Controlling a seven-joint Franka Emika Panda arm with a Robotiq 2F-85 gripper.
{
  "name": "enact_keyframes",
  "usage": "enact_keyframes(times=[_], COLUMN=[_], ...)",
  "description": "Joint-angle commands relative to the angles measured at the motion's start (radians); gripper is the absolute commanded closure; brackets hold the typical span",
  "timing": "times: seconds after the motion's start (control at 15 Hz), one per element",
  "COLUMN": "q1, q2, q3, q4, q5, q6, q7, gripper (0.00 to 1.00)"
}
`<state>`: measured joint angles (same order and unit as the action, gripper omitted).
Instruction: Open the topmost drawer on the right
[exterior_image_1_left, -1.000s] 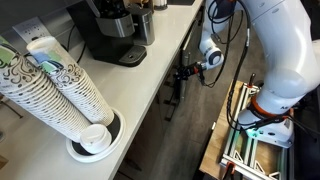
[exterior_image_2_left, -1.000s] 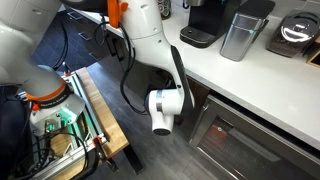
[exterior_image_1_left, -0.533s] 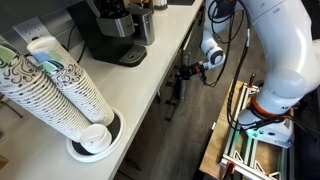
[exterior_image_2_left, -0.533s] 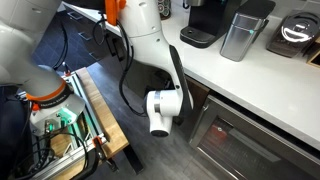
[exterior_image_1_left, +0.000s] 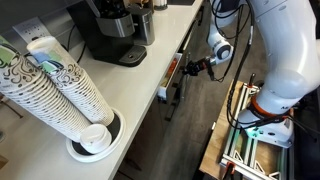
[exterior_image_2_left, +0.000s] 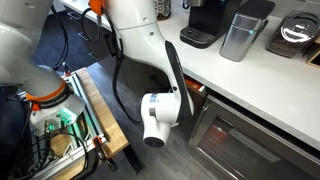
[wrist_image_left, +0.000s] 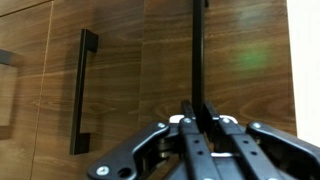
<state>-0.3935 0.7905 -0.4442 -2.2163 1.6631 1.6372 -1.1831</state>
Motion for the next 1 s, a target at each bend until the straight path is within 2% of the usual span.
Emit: enact_keyframes(times=[0.0,0.4,0.93], q1=[0.021,0.035,0.031], q2=[-0.016,-0.073,-0.149], q3=[-0.023,-0.052,-0.083], q4=[-0.02,-0.06,-0.115], q5=[-0.012,-0.054,-0.205], q6=[0.099,0.191,0.335], q7=[0.012,0.066,0.178], gripper=[0.96,0.96,0.96])
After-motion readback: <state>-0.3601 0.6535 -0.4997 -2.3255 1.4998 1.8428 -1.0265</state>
